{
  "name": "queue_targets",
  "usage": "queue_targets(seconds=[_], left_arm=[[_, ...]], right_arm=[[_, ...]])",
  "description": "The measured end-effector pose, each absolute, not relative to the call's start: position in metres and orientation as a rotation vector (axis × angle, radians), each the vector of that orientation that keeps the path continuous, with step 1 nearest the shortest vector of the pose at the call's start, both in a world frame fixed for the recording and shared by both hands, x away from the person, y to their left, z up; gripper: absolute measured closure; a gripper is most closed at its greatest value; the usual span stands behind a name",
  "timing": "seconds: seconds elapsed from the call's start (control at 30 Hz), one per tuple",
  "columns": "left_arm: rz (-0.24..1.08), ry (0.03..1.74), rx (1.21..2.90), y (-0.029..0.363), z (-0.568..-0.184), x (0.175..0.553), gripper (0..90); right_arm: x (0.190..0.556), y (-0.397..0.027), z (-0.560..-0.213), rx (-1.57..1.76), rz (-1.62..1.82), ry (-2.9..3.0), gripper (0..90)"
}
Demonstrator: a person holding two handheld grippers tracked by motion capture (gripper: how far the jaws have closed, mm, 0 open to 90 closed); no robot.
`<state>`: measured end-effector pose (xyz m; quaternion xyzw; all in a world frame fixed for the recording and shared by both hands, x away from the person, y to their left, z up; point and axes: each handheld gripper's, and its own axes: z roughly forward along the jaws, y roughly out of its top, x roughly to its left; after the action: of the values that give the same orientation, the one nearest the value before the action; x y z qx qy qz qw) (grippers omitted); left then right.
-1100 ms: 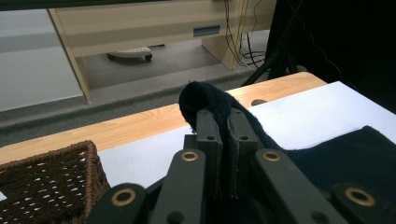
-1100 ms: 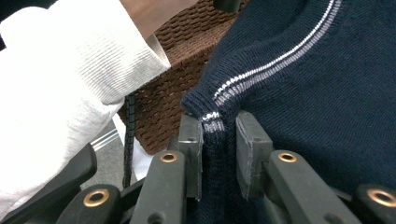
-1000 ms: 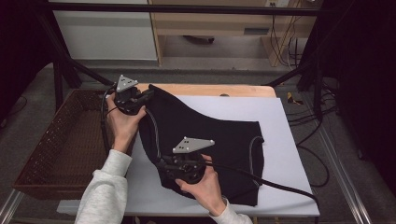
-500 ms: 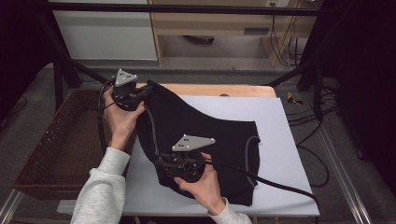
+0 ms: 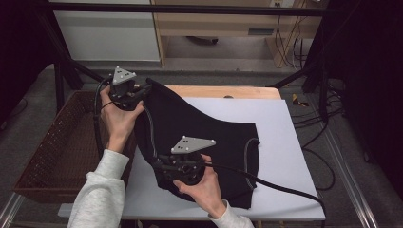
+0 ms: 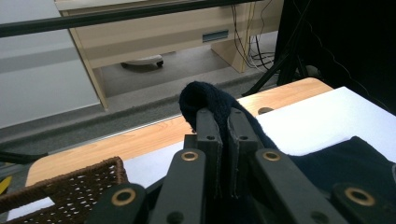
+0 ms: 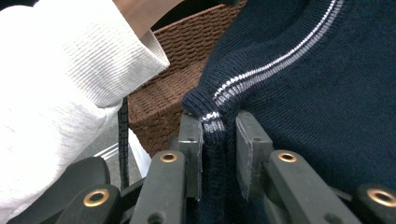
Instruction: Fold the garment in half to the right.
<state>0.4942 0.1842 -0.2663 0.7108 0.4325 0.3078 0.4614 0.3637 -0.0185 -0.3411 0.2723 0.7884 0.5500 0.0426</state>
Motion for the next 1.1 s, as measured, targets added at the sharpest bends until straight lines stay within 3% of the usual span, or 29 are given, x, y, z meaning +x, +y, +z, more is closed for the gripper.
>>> queue_targets(seconds=[0.73, 1.1], left_arm=[[0.794, 1.132, 1.736, 0.221, -0.261, 0.492, 85.5], [0.779, 1.101, 1.747, 0.198, -0.259, 0.498, 85.4]], right_arm=[[0.365, 0.014, -0.335, 0.775, 1.693, 2.427, 75.0], [0.359, 0.004, -0.336, 0.829, 1.719, 2.351, 75.0]])
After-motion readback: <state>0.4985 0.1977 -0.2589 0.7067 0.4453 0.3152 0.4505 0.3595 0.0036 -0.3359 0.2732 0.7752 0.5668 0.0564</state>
